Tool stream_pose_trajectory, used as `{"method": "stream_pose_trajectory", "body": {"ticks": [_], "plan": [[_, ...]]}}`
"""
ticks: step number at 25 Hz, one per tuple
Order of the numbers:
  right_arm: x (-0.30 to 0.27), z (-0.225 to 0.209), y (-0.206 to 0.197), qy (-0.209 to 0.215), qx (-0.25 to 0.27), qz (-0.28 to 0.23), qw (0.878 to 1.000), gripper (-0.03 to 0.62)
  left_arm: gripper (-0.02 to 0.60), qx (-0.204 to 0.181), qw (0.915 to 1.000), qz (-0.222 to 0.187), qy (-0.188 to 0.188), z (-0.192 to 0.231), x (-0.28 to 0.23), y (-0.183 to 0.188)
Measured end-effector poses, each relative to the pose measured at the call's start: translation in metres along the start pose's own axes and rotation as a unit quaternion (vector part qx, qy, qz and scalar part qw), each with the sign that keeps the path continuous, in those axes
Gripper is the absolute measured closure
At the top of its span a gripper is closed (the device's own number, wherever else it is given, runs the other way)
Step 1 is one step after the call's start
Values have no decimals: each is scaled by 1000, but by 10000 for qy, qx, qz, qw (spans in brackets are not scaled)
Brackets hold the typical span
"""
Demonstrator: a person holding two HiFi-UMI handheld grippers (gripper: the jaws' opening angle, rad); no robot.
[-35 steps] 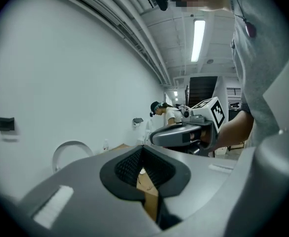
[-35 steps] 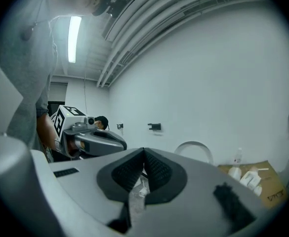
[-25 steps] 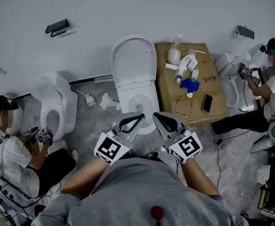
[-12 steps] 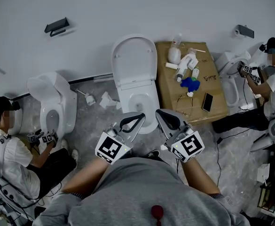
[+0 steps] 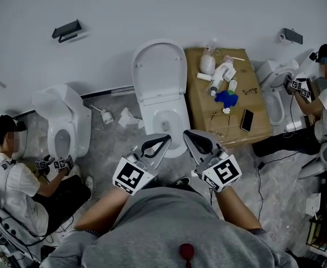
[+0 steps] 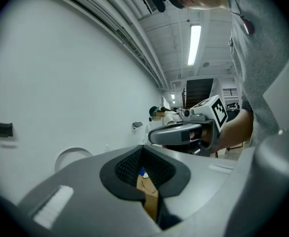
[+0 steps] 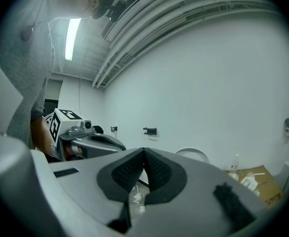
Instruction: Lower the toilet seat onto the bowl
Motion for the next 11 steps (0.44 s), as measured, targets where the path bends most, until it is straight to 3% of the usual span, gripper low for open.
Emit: {"method": "stream_pose_trajectory", "body": {"ticks": [11], "plan": [[4,-4,-5,-25,-31,105,9999,580,572,-5,10000,78,-52,-3,-4,-6]]}}
Point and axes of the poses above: the fingertips, and each gripper's own axes: x backward along the fingers, z to its left, y out of its top, the point moved 4 cm from there along x, backward along the fingers, and after that the axes turned 14 degrees about -z, right-handed, at the moved point
